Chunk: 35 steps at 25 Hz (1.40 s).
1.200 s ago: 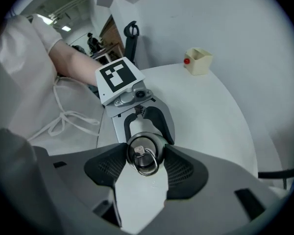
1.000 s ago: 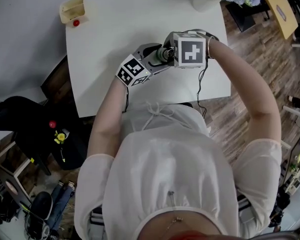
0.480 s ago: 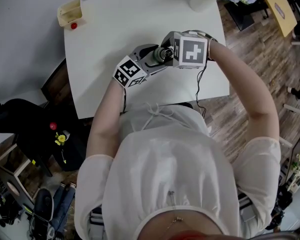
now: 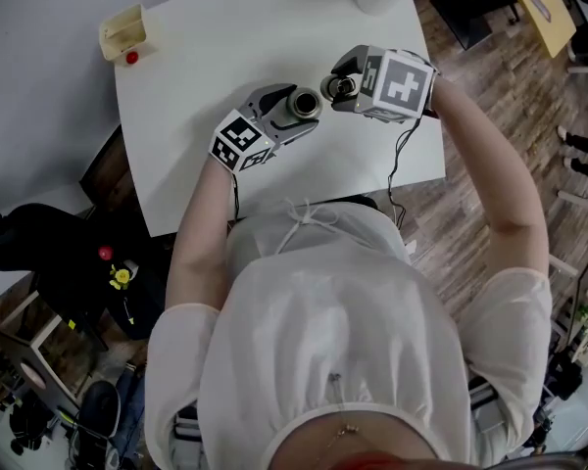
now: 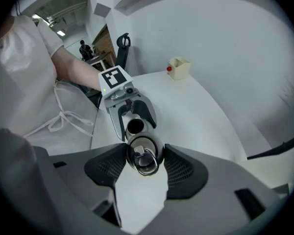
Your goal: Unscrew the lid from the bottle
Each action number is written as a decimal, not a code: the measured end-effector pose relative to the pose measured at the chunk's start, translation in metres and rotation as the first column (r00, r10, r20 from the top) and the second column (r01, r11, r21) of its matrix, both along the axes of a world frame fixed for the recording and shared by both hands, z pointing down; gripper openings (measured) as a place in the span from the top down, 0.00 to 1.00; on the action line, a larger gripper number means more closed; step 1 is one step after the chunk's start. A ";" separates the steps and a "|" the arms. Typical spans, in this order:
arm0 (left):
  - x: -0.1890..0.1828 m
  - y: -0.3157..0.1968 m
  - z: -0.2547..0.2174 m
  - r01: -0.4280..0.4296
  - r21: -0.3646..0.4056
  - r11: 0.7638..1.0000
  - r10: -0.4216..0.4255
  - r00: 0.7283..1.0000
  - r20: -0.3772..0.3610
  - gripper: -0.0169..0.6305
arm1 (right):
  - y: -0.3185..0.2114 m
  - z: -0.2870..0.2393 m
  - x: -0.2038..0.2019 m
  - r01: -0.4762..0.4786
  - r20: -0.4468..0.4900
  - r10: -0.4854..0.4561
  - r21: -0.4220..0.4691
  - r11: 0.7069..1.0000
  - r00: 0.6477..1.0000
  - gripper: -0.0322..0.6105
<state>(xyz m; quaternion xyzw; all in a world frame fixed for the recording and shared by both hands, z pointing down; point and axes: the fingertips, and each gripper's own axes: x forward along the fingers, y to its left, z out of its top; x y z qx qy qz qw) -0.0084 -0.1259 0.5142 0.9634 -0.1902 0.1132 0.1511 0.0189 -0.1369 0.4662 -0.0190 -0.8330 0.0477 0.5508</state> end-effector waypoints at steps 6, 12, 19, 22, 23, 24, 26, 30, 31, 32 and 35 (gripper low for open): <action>0.002 0.000 -0.002 0.004 -0.003 1.000 -0.004 1.000 -0.003 0.42 | 0.000 0.038 0.034 -0.133 -0.023 0.132 -0.036 0.990 0.991 0.56; 0.003 -0.003 -0.002 0.010 -0.005 1.000 -0.010 1.000 -0.004 0.42 | -0.001 0.091 0.046 -0.263 -0.042 0.261 -0.089 0.961 0.965 0.56; 0.003 -0.002 0.000 0.018 -0.005 1.000 -0.018 1.000 -0.010 0.42 | 0.001 0.127 0.046 -0.364 -0.044 0.361 -0.129 0.923 0.932 0.56; 0.003 -0.004 0.001 0.024 -0.007 1.000 -0.024 1.000 -0.015 0.42 | 0.001 0.132 0.043 -0.376 -0.039 0.375 -0.151 0.914 0.926 0.56; 0.003 -0.004 0.001 0.026 -0.007 1.000 -0.026 1.000 -0.016 0.42 | 0.001 0.133 0.042 -0.383 -0.035 0.382 -0.160 0.910 0.923 0.56; 0.002 -0.004 0.002 0.028 -0.007 1.000 -0.028 0.999 -0.016 0.42 | 0.001 0.134 0.041 -0.388 -0.033 0.388 -0.168 0.906 0.921 0.55; 0.002 -0.003 0.003 0.031 -0.008 0.999 -0.031 0.999 -0.015 0.42 | 0.002 0.134 0.041 -0.391 -0.030 0.392 -0.175 0.904 0.920 0.55; 0.004 -0.002 0.002 0.045 -0.013 0.999 -0.045 0.999 0.004 0.42 | 0.002 0.134 0.043 -0.393 -0.039 0.392 -0.165 0.905 0.919 0.55; 0.004 -0.003 0.002 0.053 -0.016 0.998 -0.053 0.999 0.008 0.42 | 0.001 0.134 0.044 -0.395 -0.040 0.393 -0.156 0.905 0.918 0.53; 0.004 -0.003 0.003 0.064 -0.017 0.998 -0.063 0.998 0.011 0.42 | -0.001 0.133 0.044 -0.397 -0.038 0.396 -0.149 0.906 0.917 0.49; 0.001 -0.002 0.001 0.110 0.003 0.994 -0.110 0.993 0.031 0.42 | -0.002 0.123 0.043 -0.412 -0.010 0.415 -0.146 0.899 0.910 0.48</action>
